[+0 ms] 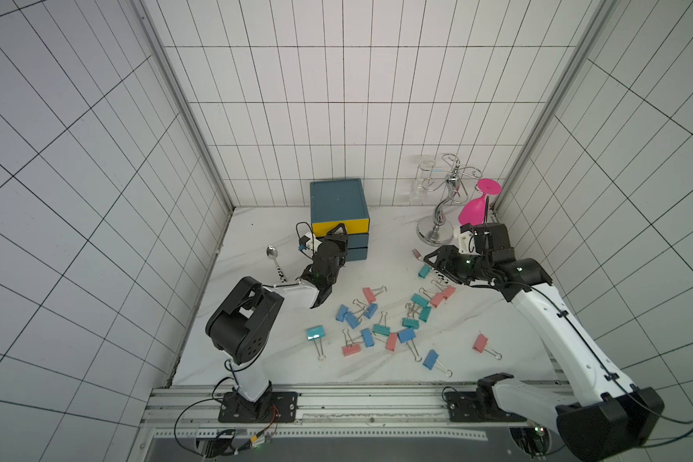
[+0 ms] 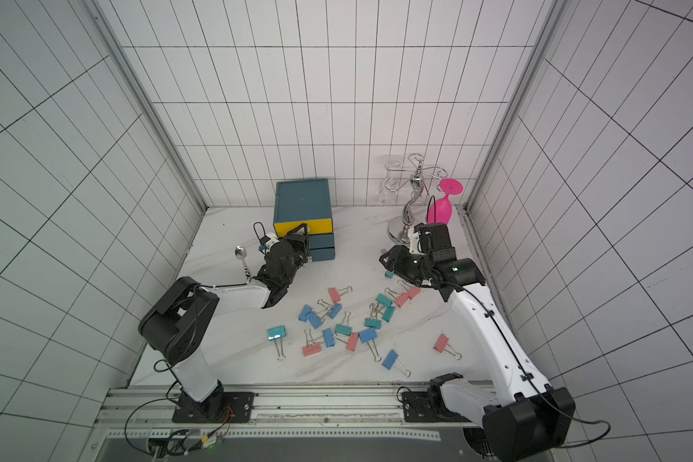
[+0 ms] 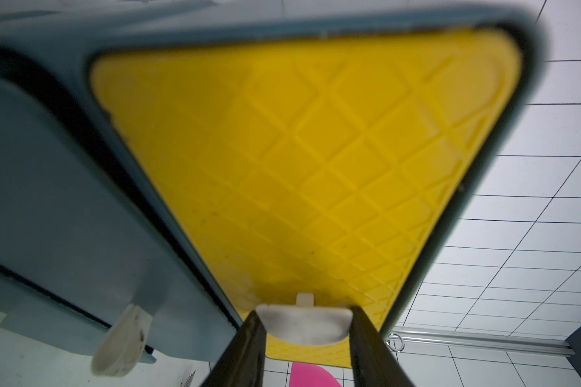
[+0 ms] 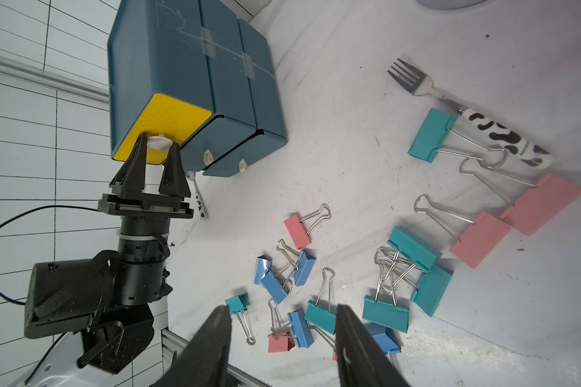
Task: Put the binder clips in the drawer according to color
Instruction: Open the drawer in the storage box.
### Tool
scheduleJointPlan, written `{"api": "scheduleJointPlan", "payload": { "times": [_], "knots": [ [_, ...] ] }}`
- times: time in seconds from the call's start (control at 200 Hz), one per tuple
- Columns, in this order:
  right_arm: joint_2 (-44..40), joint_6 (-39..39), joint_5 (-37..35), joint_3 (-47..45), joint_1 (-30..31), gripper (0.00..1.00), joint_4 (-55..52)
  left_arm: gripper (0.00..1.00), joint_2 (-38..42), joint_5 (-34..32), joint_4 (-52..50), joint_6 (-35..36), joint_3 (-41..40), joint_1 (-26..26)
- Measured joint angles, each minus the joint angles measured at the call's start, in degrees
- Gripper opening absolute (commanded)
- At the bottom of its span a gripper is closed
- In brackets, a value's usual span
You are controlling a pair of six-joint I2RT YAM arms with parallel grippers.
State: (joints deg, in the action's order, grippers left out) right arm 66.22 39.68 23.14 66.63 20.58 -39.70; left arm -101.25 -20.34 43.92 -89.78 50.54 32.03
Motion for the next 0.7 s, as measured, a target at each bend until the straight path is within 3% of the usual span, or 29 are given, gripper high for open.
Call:
{"api": "scheduleJointPlan", "payload": {
  "times": [0.7],
  "knots": [
    [0.3,0.0,0.0,-0.1,0.0,0.53,0.6,0.34,2.5,-2.4,-0.9,-0.9,-2.1,2.5]
  ]
}}
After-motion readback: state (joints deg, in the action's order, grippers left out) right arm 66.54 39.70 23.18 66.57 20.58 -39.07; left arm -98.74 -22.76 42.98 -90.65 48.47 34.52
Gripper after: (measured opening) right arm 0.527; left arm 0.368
